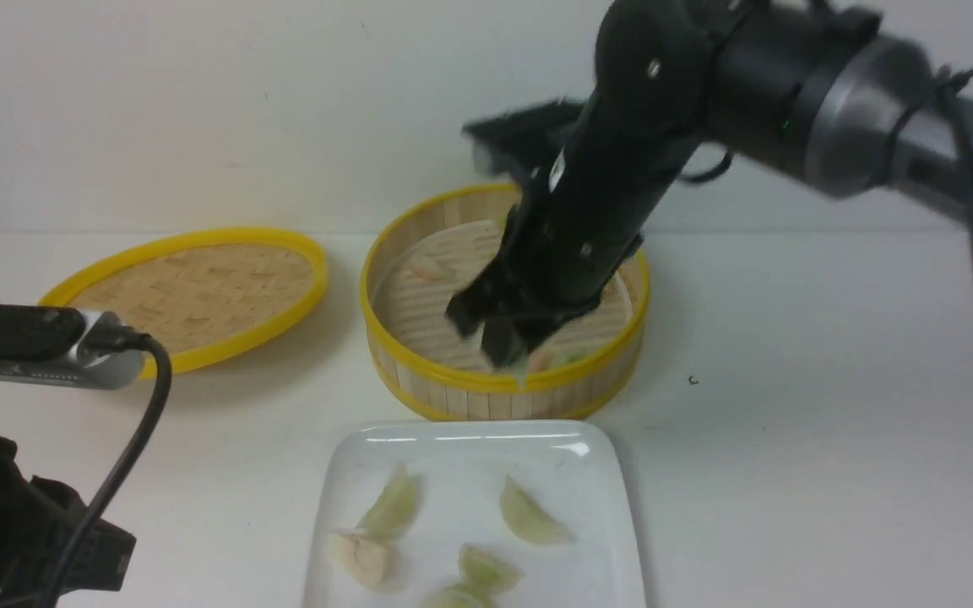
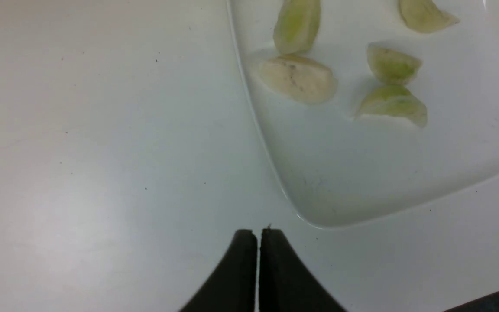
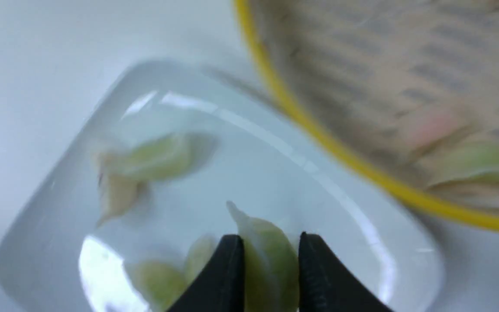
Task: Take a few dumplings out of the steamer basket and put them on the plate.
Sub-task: Use the right arm to put the dumpling into the plate, then use the right arm to grab a dumpling from inside the steamer
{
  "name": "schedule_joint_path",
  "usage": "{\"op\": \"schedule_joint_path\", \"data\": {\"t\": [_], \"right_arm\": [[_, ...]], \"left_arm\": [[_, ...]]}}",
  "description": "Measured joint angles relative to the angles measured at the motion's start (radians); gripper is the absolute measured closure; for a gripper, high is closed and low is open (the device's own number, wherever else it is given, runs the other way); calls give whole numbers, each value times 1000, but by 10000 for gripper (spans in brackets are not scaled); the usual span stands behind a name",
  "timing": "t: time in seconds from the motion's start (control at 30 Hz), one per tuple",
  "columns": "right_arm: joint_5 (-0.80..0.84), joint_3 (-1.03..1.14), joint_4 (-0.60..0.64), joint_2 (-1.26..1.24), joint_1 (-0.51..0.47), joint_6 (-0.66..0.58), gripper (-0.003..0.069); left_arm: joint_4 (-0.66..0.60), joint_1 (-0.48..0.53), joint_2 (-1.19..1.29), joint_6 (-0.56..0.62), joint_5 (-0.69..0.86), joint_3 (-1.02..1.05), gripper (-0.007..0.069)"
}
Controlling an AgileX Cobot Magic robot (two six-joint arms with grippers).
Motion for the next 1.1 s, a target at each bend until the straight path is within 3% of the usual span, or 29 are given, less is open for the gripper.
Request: {"op": "schedule_joint_path", "data": {"t": [0.17,0.37,0.43,0.53,0.67,0.8,1.1], "right_arm": [[-21,84,27,87,81,-49,494],[-61,64,21,121,82,-51,272],[-48,-25,-23,122,75,-45,167],[-40,-162,-103,127,48,0,113],[-9,-354,-211,181,-33,67,106],[-4,-448,-230,283,-129,90,135],[3,-323,-203,319,-171,118,202]], "left_arm": [[0,0,0,0,0,0,631],[1,0,0,0,1,0,631],[1,0,0,0,1,0,631],[1,0,0,0,1,0,631],[1,0,0,0,1,0,631],[1,0,0,0,1,0,631],[1,0,0,0,15,0,631]]}}
